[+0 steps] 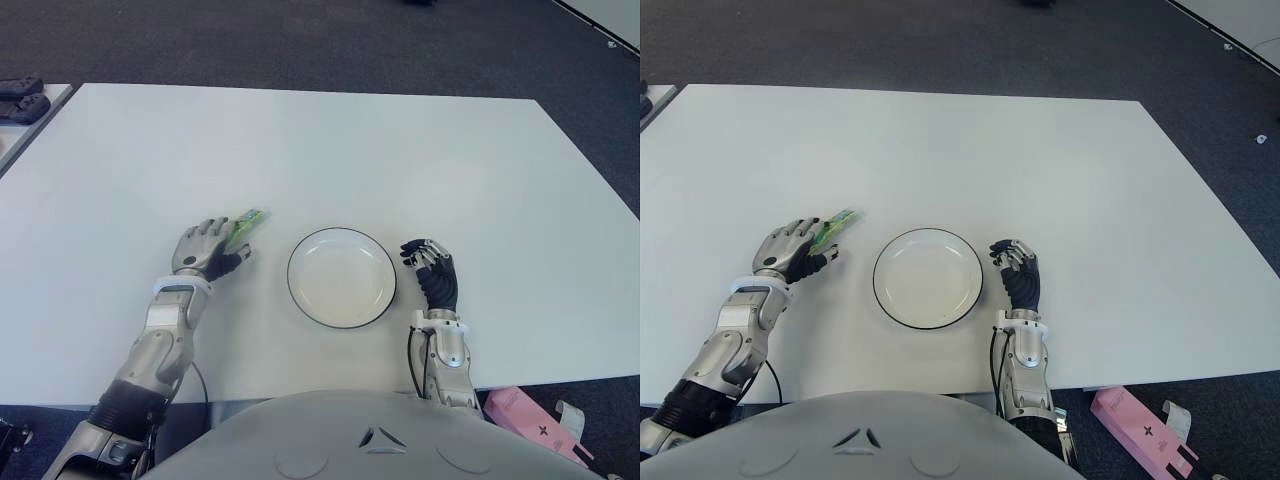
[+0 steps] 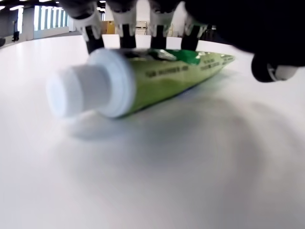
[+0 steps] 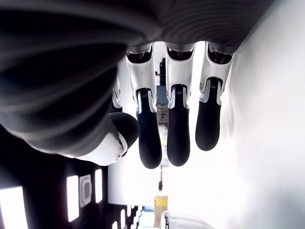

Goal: Put the toothpaste on the table into the plate.

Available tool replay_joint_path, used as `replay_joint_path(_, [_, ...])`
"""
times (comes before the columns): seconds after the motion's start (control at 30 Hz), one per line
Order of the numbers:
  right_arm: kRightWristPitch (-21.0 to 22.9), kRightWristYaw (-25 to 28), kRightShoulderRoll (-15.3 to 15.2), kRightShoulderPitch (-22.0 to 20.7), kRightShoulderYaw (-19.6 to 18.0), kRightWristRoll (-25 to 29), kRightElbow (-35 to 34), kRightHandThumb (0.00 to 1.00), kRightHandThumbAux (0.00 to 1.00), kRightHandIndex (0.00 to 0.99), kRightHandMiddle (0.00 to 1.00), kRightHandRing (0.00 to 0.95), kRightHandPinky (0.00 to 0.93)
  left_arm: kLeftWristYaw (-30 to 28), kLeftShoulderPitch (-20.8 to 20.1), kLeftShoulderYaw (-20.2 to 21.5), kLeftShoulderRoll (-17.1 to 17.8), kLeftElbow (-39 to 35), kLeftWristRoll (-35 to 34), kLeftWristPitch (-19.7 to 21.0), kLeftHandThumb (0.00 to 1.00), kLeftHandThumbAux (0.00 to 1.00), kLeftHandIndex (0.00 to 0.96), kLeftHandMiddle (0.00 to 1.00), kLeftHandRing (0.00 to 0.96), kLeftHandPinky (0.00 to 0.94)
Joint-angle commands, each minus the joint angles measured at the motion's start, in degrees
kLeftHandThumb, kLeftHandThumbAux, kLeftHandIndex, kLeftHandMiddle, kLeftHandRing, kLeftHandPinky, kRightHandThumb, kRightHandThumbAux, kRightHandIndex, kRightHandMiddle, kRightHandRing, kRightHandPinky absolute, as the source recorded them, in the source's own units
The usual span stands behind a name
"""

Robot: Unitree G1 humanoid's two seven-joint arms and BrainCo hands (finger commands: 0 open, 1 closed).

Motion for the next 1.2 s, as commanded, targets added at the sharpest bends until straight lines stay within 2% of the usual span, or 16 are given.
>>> replay_joint_path(0.03, [2.1, -0.4, 0.3, 1.0, 0.1, -0.3, 0.2, 0.707, 0.726, 0.425, 0.48, 0.464, 0.463, -0.1, 0.3, -1.6, 0.1, 2.1, -1.5, -1.1, 0.463, 0.084, 0.0, 0.0, 0.0, 0.0])
replay_joint_path(0.4, [4.1, -0.9, 0.7, 1.7, 0.2, -0.5, -1.4, 0.707, 0.725, 0.426, 0.479, 0.456, 0.449, 0.2, -1.1, -3.6, -0.3, 5.9, -3.0, -2.2, 0.449, 0.084, 0.0, 0.0, 0.0, 0.0])
replay_joint_path(0.73, [5.7, -1.4, 0.8, 2.5, 0.4, -0.7, -2.9, 0.707, 0.726, 0.427, 0.471, 0.441, 0.434, 4.8, -3.5, -6.1, -2.3, 14.8, -3.9, -2.0, 0.439, 0.1, 0.0, 0.0, 0.0, 0.0])
replay_joint_path(1.1, [5.3, -1.2, 0.5, 2.9, 0.4, -0.9, -3.3, 0.706, 0.726, 0.427, 0.471, 0.446, 0.448, 12.1, -3.1, -6.0, -7.7, 18.4, -4.9, 4.2, 0.523, 0.215, 0.0, 0.0, 0.0, 0.011])
replay_joint_path(1.2, [5.4, -1.1, 0.3, 2.9, 0.4, -1.0, -3.4, 0.707, 0.726, 0.427, 0.47, 0.446, 0.444, 16.4, -2.9, -5.4, -9.6, 20.2, -5.8, 4.8, 0.559, 0.251, 0.0, 0.001, 0.0, 0.09])
